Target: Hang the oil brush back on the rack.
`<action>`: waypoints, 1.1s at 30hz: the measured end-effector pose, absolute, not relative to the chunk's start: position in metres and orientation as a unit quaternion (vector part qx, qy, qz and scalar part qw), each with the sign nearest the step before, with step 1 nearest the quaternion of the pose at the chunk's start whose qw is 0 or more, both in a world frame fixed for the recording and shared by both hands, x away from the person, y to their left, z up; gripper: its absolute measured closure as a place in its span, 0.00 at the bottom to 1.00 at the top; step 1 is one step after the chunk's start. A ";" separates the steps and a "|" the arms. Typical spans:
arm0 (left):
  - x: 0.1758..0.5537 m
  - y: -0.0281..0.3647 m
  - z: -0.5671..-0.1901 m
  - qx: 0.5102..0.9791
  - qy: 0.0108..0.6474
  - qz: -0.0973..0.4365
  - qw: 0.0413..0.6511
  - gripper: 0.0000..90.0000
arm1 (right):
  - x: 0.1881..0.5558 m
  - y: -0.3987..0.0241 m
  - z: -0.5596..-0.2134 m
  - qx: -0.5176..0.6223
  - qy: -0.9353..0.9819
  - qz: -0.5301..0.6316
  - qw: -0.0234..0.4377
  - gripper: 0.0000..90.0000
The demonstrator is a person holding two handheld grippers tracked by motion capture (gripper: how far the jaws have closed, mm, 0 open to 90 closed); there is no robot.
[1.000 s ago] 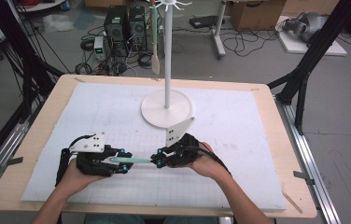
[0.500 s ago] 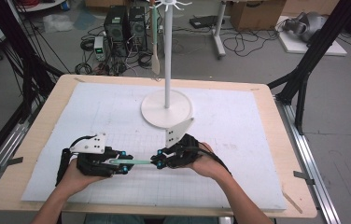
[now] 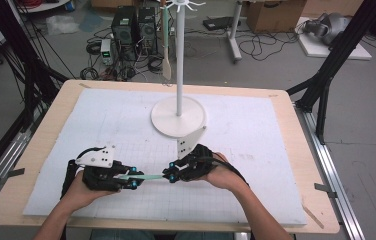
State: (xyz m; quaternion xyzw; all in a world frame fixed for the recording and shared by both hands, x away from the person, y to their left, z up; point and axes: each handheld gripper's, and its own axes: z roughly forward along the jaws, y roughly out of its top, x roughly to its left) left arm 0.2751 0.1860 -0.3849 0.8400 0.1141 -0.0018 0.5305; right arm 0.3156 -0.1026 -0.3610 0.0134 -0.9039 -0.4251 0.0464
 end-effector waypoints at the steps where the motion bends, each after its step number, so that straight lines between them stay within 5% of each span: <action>1: 0.275 0.186 -0.385 0.840 0.113 0.001 0.530 0.84 | 0.316 -0.103 -0.361 0.013 -0.905 -0.423 0.047 0.90; 20: 0.273 0.187 -0.383 0.839 0.101 0.005 0.535 0.85 | 0.326 -0.080 -0.367 0.026 -0.912 -0.394 0.111 0.89; 33: 0.279 0.197 -0.381 0.807 0.149 0.002 0.571 0.79 | 0.318 -0.087 -0.355 0.038 -0.908 -0.416 0.031 0.91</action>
